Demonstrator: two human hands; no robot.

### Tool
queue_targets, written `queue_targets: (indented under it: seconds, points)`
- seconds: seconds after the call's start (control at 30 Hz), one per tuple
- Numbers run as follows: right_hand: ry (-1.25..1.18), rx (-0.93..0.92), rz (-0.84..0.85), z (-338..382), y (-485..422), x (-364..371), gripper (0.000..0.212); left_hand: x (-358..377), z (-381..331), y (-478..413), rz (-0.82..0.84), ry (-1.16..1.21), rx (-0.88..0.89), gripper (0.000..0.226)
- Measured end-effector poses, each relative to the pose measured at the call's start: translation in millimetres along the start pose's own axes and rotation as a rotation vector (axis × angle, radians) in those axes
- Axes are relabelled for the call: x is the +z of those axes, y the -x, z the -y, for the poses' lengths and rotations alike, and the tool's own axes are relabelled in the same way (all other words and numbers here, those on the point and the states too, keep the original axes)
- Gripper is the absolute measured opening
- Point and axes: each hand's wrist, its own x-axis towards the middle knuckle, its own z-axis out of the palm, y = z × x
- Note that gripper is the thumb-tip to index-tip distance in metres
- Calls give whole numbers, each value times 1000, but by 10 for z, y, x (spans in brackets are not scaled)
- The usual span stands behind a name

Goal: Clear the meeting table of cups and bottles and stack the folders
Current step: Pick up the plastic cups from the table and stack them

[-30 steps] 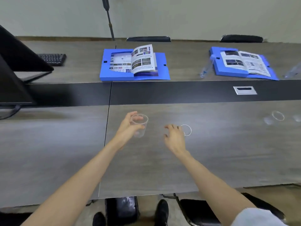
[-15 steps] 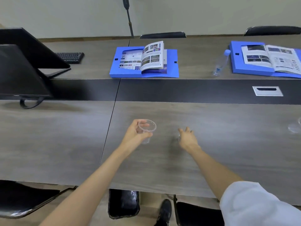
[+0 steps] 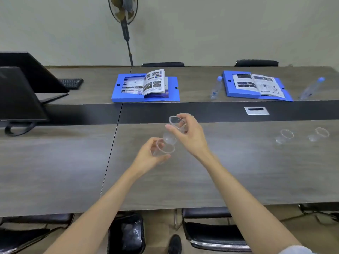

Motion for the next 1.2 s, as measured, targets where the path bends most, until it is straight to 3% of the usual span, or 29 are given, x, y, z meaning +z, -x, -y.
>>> queue_targets:
  seconds: [0.17,0.33,0.57,0.8,0.93,1.2]
  points:
    - [187,-64,-26,162,609,-298,69,195,-425,246,107,81,155,48]
    - [243,-38,-28,195,1032,-763,100,573,-680,445,164,108,196,54]
    - [147,4,-152,-153,1345,-1733,80,1451,-1114,507,223,75,240,54]
    - [-9,37,-236,-813,1713,-3304,50,2788,-1663,371,182,46,239,52]
    - [-30,78,-270,-1153,1839,-4135,47,3639,-2036,272,147,103,232,51]
    - [-32,127,-277,-1757,1745,-5052,27,4636,-2292,-103,153,129,158,55]
